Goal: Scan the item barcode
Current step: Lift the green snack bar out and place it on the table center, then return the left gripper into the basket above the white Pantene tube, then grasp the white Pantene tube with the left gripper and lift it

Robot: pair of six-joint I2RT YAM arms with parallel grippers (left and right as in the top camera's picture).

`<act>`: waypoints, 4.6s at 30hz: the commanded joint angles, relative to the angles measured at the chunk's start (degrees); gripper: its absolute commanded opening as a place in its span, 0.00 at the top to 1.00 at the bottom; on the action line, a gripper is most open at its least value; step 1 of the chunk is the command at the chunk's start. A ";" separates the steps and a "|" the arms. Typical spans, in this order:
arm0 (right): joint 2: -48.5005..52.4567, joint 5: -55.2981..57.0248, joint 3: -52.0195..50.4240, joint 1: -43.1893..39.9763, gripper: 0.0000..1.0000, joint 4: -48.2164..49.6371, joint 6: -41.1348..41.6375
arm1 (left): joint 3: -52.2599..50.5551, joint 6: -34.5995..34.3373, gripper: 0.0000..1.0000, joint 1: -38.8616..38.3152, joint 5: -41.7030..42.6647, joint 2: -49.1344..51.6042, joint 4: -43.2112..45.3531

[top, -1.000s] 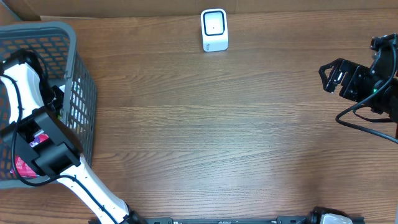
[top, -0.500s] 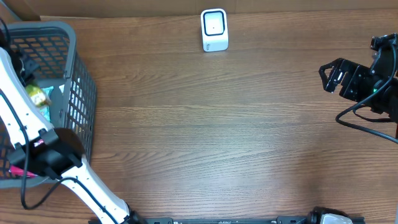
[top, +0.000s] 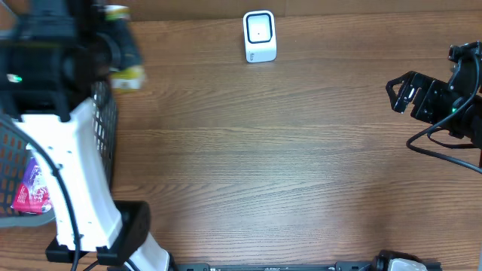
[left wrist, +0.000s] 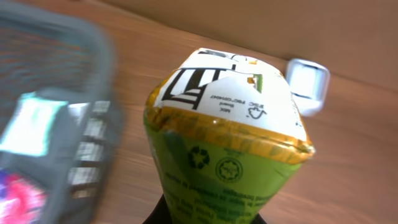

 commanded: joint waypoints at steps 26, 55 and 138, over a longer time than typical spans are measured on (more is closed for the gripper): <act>0.09 0.22 1.18 0.31 0.00 -0.17 -0.28 | -42.56 -16.35 0.80 -24.96 8.22 21.90 22.67; 0.09 0.17 1.18 0.33 0.00 -1.36 -0.26 | -2.56 -5.18 0.41 12.26 -0.79 -0.57 0.13; 0.09 0.13 1.18 0.33 0.00 -2.69 -0.22 | -42.88 6.38 0.96 34.36 1.62 -0.02 25.66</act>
